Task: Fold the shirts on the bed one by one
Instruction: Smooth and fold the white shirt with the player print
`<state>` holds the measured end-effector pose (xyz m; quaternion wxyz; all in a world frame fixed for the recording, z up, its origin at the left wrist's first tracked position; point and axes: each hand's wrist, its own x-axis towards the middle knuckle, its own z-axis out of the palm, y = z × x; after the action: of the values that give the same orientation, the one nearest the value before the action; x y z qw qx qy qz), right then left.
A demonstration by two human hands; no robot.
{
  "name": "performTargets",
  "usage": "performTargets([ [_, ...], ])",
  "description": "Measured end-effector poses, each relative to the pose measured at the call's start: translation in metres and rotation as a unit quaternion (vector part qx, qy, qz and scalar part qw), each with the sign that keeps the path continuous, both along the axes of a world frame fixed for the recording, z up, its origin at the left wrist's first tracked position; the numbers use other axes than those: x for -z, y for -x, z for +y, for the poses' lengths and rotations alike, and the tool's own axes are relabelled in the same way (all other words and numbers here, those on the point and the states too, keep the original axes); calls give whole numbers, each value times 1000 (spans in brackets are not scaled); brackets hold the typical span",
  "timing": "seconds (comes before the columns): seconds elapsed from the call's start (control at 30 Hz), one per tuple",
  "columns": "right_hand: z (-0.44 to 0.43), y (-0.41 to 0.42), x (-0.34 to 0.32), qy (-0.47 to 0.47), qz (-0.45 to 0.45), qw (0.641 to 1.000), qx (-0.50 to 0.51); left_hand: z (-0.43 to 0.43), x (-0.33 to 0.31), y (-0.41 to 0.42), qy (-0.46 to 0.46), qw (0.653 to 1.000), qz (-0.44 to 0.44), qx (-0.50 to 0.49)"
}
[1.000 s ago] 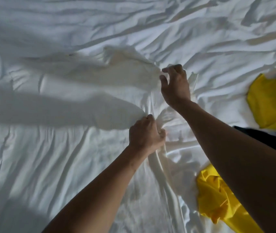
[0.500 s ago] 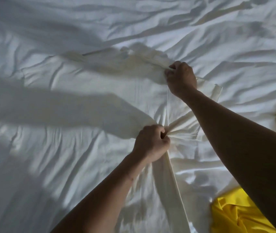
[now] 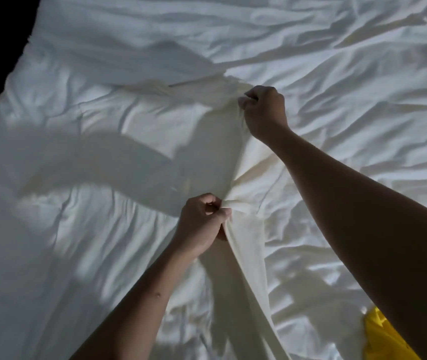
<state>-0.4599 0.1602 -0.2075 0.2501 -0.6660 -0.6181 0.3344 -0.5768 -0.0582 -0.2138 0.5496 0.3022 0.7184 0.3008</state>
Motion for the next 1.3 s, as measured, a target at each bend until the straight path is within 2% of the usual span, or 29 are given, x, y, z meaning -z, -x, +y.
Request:
performTargets([
  [0.13, 2, 26, 9, 21, -18, 1000, -11, -4, 16, 22, 18, 1000, 18, -7],
  [0.27, -5, 36, 17, 44, -41, 998, -22, -4, 29, 30, 59, 997, -39, -26],
  [0.37, -24, 37, 17, 17, -59, 997, -51, -4, 34, 36, 65, 995, -65, -25],
  [0.57, -136, 16, 18, -47, -42, 997, -38, -2, 35, 37, 79, 992, -87, -49],
  [0.8, -291, -18, 21, 64, -37, 996, -46, -2, 35, 36, 76, 992, -91, -37],
  [0.87, -319, -24, 15, 86, -63, 993, -59, -1, 38, 36, 71, 994, -76, -36],
  [1.0, -364, -33, -4, 97, -172, 976, -97, -1, 51, 36, 37, 999, -11, -16],
  [1.17, -410, -45, -33, 174, -268, 943, -96, -9, 41, 23, -17, 996, 66, -57],
  [1.3, -450, -33, -56, 141, -297, 938, -106, -51, 14, 15, 11, 997, -21, -76],
])
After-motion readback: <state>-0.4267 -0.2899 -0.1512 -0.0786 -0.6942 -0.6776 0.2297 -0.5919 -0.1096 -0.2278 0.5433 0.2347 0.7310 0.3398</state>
